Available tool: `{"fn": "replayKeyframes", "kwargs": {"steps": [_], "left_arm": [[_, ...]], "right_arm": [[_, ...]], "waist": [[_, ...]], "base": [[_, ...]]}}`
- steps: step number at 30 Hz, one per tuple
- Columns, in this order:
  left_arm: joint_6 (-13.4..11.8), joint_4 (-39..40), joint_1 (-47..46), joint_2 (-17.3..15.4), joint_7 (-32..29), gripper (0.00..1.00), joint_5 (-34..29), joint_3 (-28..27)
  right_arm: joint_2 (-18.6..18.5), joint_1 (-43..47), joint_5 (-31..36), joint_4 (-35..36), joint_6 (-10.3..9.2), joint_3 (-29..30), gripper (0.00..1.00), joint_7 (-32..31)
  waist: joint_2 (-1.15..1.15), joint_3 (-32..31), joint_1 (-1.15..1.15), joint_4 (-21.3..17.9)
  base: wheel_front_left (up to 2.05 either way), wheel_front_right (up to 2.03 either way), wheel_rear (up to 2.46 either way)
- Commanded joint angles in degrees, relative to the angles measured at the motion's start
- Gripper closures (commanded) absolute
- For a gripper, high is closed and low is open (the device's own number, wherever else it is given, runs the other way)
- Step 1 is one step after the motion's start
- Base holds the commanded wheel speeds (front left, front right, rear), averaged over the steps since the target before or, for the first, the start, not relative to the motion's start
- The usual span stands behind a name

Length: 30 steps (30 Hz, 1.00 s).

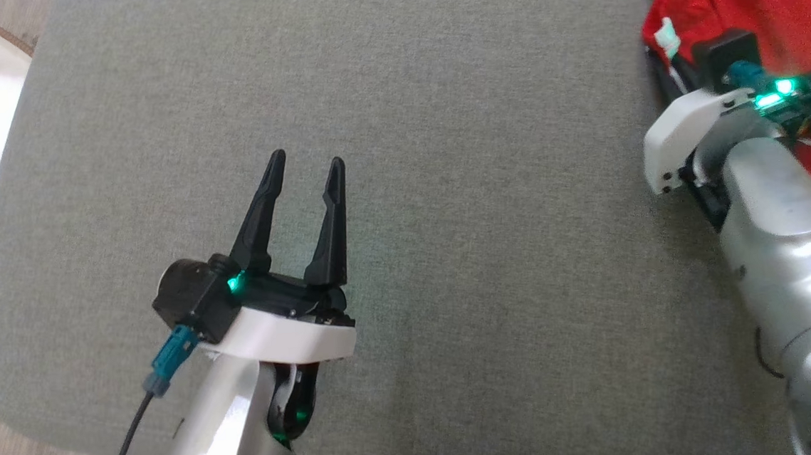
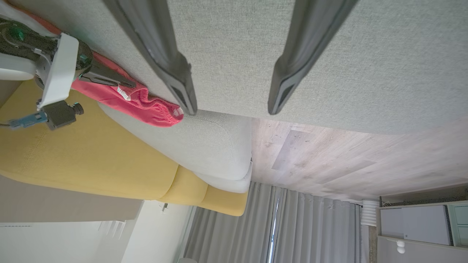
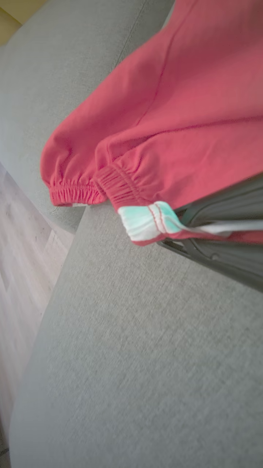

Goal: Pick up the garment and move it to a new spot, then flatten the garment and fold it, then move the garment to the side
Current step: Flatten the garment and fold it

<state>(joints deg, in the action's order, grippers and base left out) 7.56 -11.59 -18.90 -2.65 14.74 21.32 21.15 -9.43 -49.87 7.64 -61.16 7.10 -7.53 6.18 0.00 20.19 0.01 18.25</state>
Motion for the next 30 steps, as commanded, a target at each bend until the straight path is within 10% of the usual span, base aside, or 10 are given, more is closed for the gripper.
{"fn": "replayKeyframes", "kwargs": {"steps": [1, 8, 15, 23, 24, 25, 30], "left_arm": [[-0.1, 1.4, -1.8, -0.3, 0.3, 0.0, 0.7, -1.6], [-0.1, 0.8, -1.3, -0.2, 0.3, 0.0, 0.8, -2.4], [-0.1, 0.1, -0.7, -0.2, 0.3, 0.0, 0.8, -2.4], [-0.1, -0.2, 0.2, -0.2, 0.3, 0.0, 0.5, -3.1], [-0.1, -0.3, 0.4, -0.2, 0.3, 0.0, 0.5, -3.2], [-0.1, -0.3, 0.5, -0.3, 0.3, 0.0, 0.5, -3.3], [-0.1, -0.6, 1.3, -0.8, 0.3, 0.0, 0.4, -3.7]], "right_arm": [[2.4, -1.5, -0.1, 0.4, 0.39, -1.1, 1.0, 2.3], [6.3, -0.5, -5.4, -1.0, 0.39, -10.4, 1.0, 7.9], [6.5, 6.2, -23.4, 10.9, 0.39, -37.8, 1.0, 7.8], [6.5, 7.5, -34.5, 17.5, 0.39, -55.4, 1.0, 4.6], [6.5, 7.4, -35.5, 17.8, 0.39, -57.0, 0.64, 4.5], [6.5, 7.2, -36.3, 17.8, 0.39, -58.3, 0.0, 4.3], [6.5, 6.5, -39.6, 15.8, 0.39, -60.6, 0.0, 4.2]], "waist": [[0.0, -0.5, -0.01, -0.4], [0.0, -3.1, -0.01, -2.5], [0.0, -5.6, -0.01, -4.8], [0.0, -6.9, -0.01, -6.3], [0.0, -7.1, -0.01, -6.6], [0.0, -7.3, -0.01, -6.9], [0.0, -8.7, -0.01, -8.8]], "base": [[0.0, 0.0, 0.0], [0.0, 0.0, 0.0], [0.0, 0.0, 0.0], [0.0, 0.0, 0.0], [0.0, 0.0, 0.0], [0.0, 0.0, 0.0], [0.0, 0.0, 0.0]]}}
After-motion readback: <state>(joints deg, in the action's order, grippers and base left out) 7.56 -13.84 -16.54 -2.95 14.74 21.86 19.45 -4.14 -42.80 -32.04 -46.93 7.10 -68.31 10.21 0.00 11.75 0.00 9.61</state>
